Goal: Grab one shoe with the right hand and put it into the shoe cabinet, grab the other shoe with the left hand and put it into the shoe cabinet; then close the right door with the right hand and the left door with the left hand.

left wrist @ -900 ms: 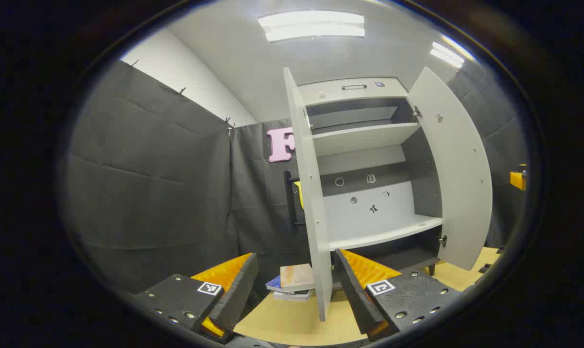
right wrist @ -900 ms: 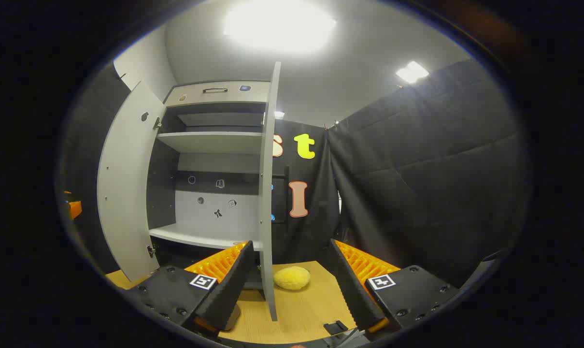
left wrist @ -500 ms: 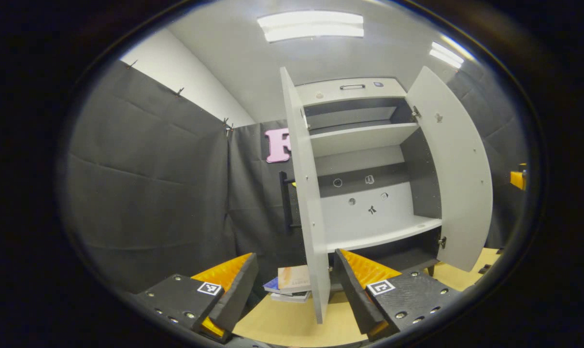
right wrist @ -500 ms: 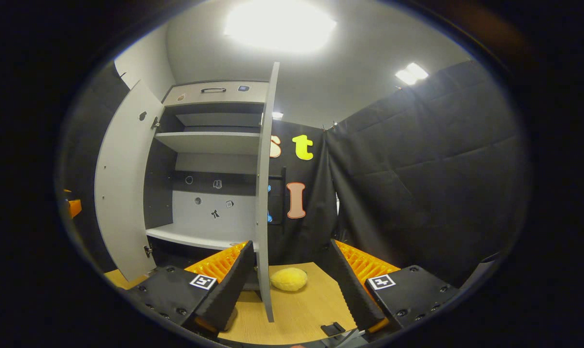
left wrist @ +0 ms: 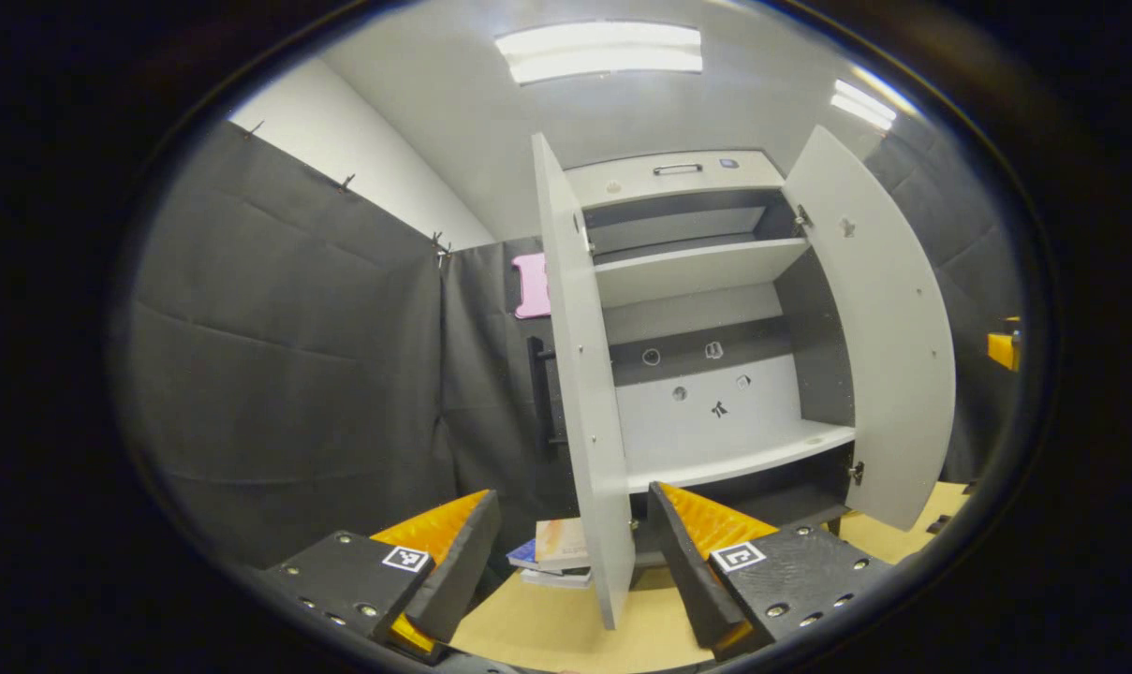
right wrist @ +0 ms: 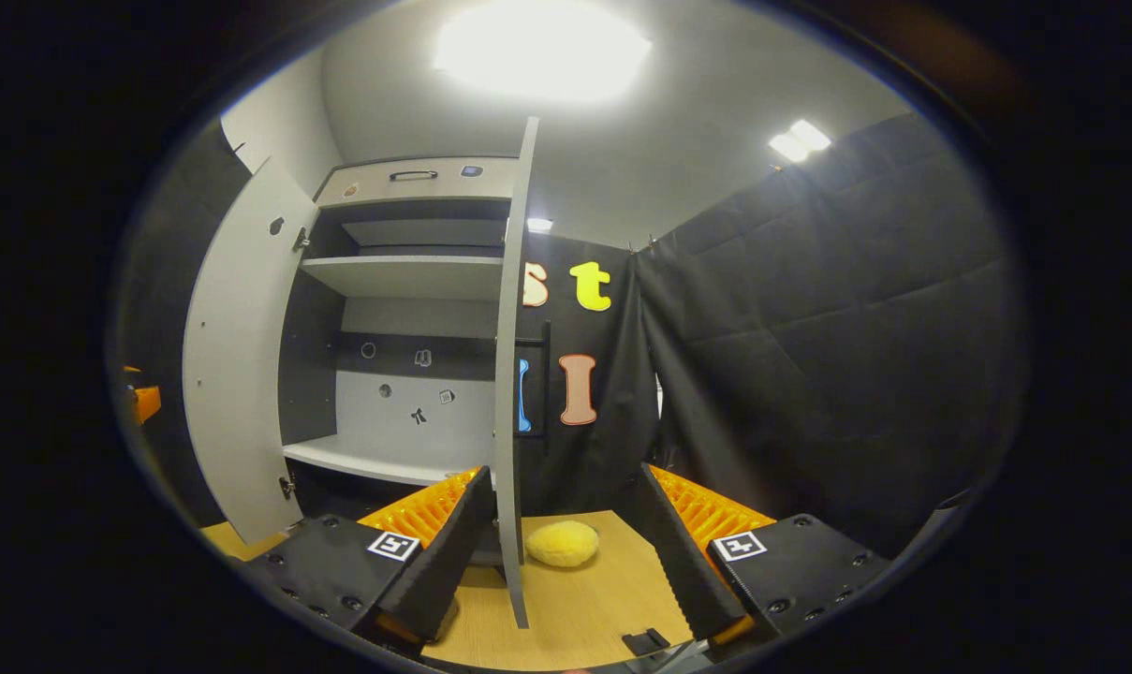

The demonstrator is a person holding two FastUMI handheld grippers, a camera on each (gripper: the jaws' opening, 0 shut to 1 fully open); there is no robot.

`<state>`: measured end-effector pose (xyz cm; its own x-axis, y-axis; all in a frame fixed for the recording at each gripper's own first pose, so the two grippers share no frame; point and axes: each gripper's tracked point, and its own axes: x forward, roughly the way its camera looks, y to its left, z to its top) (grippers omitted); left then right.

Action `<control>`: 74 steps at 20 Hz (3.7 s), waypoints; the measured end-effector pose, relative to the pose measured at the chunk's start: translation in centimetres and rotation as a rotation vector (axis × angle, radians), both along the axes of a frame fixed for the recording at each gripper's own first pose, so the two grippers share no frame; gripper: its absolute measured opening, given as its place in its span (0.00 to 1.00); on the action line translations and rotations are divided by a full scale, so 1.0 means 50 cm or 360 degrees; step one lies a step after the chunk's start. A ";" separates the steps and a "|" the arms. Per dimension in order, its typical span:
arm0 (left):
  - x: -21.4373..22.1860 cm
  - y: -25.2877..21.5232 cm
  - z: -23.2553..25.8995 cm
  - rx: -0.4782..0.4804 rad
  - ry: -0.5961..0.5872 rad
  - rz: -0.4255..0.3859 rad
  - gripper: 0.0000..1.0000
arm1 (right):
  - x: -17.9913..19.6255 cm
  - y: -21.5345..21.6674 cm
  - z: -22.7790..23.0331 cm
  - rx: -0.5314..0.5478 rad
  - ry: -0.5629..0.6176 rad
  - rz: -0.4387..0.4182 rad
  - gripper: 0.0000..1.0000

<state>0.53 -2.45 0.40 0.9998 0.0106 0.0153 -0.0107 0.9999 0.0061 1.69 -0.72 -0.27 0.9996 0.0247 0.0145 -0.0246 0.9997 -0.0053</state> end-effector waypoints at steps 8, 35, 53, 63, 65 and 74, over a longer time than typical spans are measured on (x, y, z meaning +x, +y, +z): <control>-0.043 -0.035 -0.011 0.0006 0.0016 0.0054 0.96 | 0.028 0.094 -0.033 0.0082 0.0045 0.0255 0.98; 0.018 0.090 -0.102 -0.0004 0.0098 0.0240 0.97 | 0.130 0.508 -0.575 -0.0082 0.1047 0.0757 0.98; 0.008 0.127 -0.152 0.0057 0.0221 0.0343 0.96 | 0.132 0.577 -0.847 -0.0157 0.1641 0.0756 0.81; 0.005 0.120 -0.153 0.0047 0.0226 0.0338 0.96 | 0.165 0.551 -0.879 -0.0283 0.1612 0.0621 0.10; 0.005 0.110 -0.150 0.0041 0.0220 0.0317 0.97 | 0.167 0.555 -0.866 -0.0265 0.1581 0.0670 0.02; 0.015 0.043 -0.127 0.0028 0.0161 0.0184 0.97 | 0.176 0.531 -0.747 -0.0094 0.1418 0.0691 0.02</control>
